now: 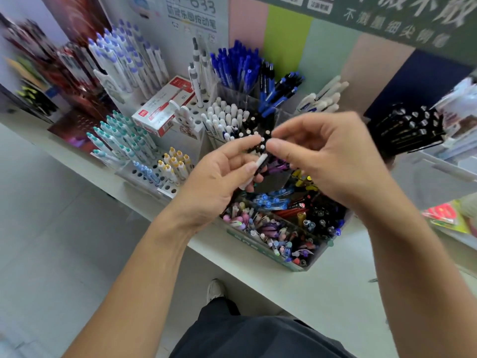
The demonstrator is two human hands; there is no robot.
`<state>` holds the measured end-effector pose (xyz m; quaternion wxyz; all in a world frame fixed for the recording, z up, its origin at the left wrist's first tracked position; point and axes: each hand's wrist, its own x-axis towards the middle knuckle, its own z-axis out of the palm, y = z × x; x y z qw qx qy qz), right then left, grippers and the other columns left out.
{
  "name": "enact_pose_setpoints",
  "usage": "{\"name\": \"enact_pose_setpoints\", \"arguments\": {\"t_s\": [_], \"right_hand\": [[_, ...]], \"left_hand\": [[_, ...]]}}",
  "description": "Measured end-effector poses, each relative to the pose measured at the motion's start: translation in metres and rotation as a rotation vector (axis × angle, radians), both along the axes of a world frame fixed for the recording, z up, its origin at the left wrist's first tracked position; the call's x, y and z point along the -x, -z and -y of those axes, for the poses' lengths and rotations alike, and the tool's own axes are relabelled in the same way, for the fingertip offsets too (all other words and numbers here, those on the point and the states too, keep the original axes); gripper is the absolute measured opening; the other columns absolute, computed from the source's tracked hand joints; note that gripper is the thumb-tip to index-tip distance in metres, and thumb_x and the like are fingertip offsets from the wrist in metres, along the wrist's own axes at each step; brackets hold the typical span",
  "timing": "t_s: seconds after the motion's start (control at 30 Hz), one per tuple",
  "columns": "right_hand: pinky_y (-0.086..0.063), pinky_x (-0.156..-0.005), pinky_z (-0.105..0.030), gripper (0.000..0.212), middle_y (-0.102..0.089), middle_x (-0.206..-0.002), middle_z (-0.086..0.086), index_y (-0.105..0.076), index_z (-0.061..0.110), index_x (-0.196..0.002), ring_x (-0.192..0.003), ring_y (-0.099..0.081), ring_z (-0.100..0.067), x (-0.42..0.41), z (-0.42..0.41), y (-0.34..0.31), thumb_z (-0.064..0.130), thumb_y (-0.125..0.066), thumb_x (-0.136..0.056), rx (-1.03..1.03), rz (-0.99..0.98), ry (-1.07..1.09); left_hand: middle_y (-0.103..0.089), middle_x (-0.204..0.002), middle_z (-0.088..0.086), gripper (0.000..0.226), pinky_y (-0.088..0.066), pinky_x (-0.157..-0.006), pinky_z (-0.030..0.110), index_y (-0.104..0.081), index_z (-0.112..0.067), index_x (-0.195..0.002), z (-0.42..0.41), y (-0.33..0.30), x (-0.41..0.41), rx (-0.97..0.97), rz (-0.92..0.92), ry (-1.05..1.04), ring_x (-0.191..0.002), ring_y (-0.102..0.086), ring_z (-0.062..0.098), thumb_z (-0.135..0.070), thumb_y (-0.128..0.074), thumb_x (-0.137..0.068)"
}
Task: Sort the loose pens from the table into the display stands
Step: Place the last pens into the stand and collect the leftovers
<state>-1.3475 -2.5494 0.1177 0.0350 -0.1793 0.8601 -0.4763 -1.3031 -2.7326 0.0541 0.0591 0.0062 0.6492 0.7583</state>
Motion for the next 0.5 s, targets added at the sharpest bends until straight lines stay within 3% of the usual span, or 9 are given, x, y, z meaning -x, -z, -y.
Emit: {"name": "enact_pose_setpoints", "arguments": {"t_s": [0.17, 0.3, 0.4, 0.5], "right_hand": [[-0.057, -0.056, -0.026, 0.008, -0.071, -0.07, -0.01, -0.072, 0.005, -0.096, -0.059, -0.068, -0.019, -0.019, -0.009, 0.037, 0.001, -0.071, -0.09, 0.26, 0.266, 0.012], [-0.056, -0.057, -0.024, 0.006, -0.069, -0.07, -0.011, -0.071, 0.004, -0.097, -0.058, -0.066, -0.017, -0.027, -0.014, 0.046, 0.001, -0.069, -0.092, 0.409, 0.149, 0.203], [-0.058, -0.059, -0.024, 0.012, -0.071, -0.071, -0.007, -0.07, -0.001, -0.102, -0.059, -0.067, -0.016, -0.022, -0.015, 0.034, 0.002, -0.069, -0.091, 0.52, 0.111, 0.244], [-0.058, -0.062, -0.025, 0.019, -0.071, -0.074, -0.007, -0.069, 0.0, -0.103, -0.063, -0.068, -0.018, -0.015, -0.013, 0.02, 0.005, -0.071, -0.084, 0.624, 0.197, 0.1]], "left_hand": [[-0.075, -0.088, -0.002, 0.023, -0.056, -0.078, 0.023, -0.068, -0.017, -0.102, -0.005, 0.011, -0.01, 0.163, -0.014, -0.132, -0.084, -0.07, 0.011, -0.002, -0.075, -0.085], [-0.072, -0.074, -0.004, 0.005, -0.052, -0.06, 0.023, -0.074, -0.022, -0.092, 0.0, 0.019, -0.012, 0.508, -0.076, -0.233, -0.064, -0.064, 0.012, -0.022, -0.077, -0.088], [-0.072, -0.076, -0.006, 0.01, -0.053, -0.061, 0.023, -0.076, -0.019, -0.098, 0.007, 0.016, -0.007, 0.335, -0.075, -0.274, -0.066, -0.062, 0.009, -0.013, -0.073, -0.09], [-0.072, -0.077, -0.003, 0.014, -0.052, -0.064, 0.02, -0.076, -0.016, -0.099, 0.01, 0.01, -0.001, 0.127, -0.03, -0.292, -0.07, -0.063, 0.01, -0.021, -0.072, -0.086]]}}
